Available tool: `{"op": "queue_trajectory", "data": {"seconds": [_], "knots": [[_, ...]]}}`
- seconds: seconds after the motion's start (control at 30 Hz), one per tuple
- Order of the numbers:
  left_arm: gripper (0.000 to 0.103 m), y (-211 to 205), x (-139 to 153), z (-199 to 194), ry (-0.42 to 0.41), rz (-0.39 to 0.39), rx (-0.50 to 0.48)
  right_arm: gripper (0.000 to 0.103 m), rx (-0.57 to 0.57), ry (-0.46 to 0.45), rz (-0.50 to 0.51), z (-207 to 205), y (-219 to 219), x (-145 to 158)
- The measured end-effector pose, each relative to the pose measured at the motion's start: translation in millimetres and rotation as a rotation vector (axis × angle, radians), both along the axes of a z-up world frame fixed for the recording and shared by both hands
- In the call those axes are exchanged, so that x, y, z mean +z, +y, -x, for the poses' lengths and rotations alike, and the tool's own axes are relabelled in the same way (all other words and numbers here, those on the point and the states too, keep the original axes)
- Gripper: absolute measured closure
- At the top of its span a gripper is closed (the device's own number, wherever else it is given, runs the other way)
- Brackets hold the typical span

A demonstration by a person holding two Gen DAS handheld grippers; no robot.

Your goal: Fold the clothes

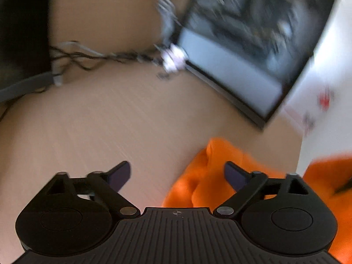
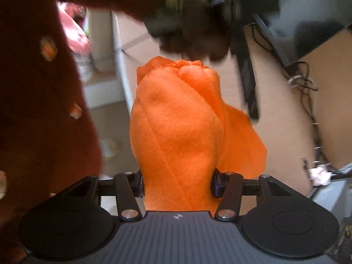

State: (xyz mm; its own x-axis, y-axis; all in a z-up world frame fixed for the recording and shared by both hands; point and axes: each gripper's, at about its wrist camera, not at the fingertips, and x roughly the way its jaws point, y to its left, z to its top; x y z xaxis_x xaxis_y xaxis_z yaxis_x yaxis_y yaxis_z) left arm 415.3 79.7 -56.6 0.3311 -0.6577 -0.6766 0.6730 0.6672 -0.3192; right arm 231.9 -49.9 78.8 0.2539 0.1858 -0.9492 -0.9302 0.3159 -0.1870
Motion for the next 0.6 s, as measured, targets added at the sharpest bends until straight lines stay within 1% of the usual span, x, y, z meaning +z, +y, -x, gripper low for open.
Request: {"op": "queue_trajectory", "data": {"seconds": [0.07,0.13,0.17,0.23,0.3,0.33,0.4,0.43,0.5,0.57,0.6], "knots": [[0.011,-0.7,-6.8,-1.3,0.013,-0.03,-0.01,0.049,0.006,0.071,-0.04,-26.5,-3.6,8.7],[0.011,-1.3,-13.6,-2.5,0.026,-0.06,-0.021,0.047,0.017,0.127,-0.078,-53.0,-11.0,6.6],[0.011,-1.7,-16.9,-3.2,0.033,-0.075,-0.026,0.047,0.02,0.156,-0.104,-68.9,-16.6,-0.4],[0.011,-2.3,-23.7,-4.4,0.046,-0.105,-0.037,0.042,0.019,0.202,-0.153,-98.1,-28.7,-18.5],[0.011,-3.0,-30.5,-5.7,0.059,-0.135,-0.047,0.029,-0.006,0.243,-0.188,-124.5,-38.9,-41.7],[0.01,2.2,-30.7,-6.4,0.062,-0.142,-0.035,0.026,-0.024,0.264,-0.202,-137.1,-43.6,-54.5],[0.008,32.8,-19.2,-7.7,0.053,-0.122,0.053,0.003,-0.059,0.299,-0.232,-159.4,-51.9,-78.2],[0.008,48.2,-13.5,-8.3,0.048,-0.112,0.097,0.0,-0.079,0.311,-0.254,-165.3,-53.5,-85.5],[0.008,77.3,2.5,-6.1,0.046,-0.064,0.16,0.0,-0.113,0.333,-0.296,-175.0,-53.5,-91.1],[0.005,95.7,20.0,3.5,0.039,0.012,0.161,0.0,-0.123,0.314,-0.322,-173.6,-51.7,-89.3],[0.002,96.3,26.5,8.8,0.027,0.039,0.133,0.0,-0.124,0.296,-0.326,-174.0,-51.8,-87.1]]}}
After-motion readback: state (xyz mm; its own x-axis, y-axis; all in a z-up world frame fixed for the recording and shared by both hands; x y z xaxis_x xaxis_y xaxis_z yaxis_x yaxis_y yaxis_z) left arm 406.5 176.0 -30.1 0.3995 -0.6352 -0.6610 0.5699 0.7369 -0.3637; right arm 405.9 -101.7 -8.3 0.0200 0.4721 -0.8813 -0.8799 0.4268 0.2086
